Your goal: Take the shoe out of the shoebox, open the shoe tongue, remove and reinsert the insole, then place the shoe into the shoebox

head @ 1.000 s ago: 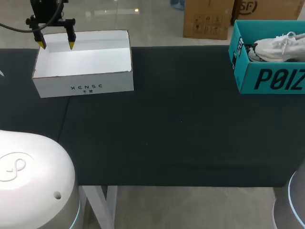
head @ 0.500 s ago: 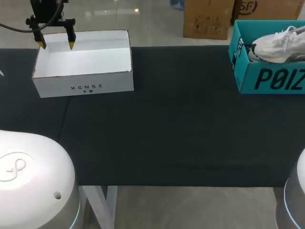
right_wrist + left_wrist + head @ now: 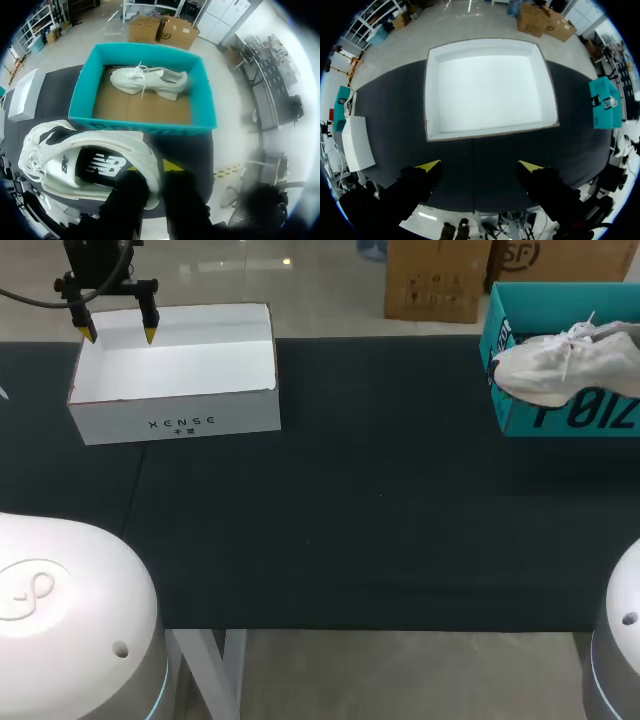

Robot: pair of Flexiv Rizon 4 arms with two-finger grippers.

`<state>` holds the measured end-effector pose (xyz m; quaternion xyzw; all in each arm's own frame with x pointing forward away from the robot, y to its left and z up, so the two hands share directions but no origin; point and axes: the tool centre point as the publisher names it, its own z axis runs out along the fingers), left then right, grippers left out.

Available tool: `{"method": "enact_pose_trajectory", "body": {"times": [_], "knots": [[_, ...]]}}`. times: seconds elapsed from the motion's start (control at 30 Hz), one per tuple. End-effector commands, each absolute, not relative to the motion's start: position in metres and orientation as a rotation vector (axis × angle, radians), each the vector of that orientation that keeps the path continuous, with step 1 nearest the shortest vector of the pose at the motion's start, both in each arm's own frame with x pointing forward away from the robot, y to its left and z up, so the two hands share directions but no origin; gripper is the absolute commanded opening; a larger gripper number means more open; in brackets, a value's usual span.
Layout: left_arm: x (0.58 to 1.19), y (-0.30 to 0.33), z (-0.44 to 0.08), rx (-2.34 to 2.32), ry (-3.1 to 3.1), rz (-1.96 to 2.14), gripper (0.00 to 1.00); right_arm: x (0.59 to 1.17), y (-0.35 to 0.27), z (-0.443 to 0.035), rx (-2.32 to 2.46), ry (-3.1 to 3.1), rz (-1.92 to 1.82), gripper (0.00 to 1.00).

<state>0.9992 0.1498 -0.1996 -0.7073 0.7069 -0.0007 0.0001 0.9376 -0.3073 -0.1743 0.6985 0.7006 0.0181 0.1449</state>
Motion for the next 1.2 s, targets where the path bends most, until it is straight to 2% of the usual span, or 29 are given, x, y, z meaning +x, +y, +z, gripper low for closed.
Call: {"method": "enact_pose_trajectory", "body": {"times": [0.03,0.3,0.53,0.8,1.2], "knots": [[1.0,0.15,-0.2,-2.222,2.221,-0.002,1.0,0.871,-0.283,-0.183,1.925,1.959,0.188,0.0],[1.0,0.15,-0.2,-2.222,2.221,-0.002,1.0,0.824,-0.234,-0.226,1.947,1.936,0.215,0.0],[1.0,0.15,-0.2,-2.222,2.221,-0.002,1.0,0.808,-0.186,-0.252,1.898,1.92,0.245,0.0],[1.0,0.15,-0.2,-2.222,2.221,-0.002,1.0,0.818,-0.139,-0.277,1.867,1.964,0.247,0.0],[1.0,0.15,-0.2,-2.222,2.221,-0.002,1.0,0.861,-0.112,-0.306,1.884,1.994,0.132,0.0]]}}
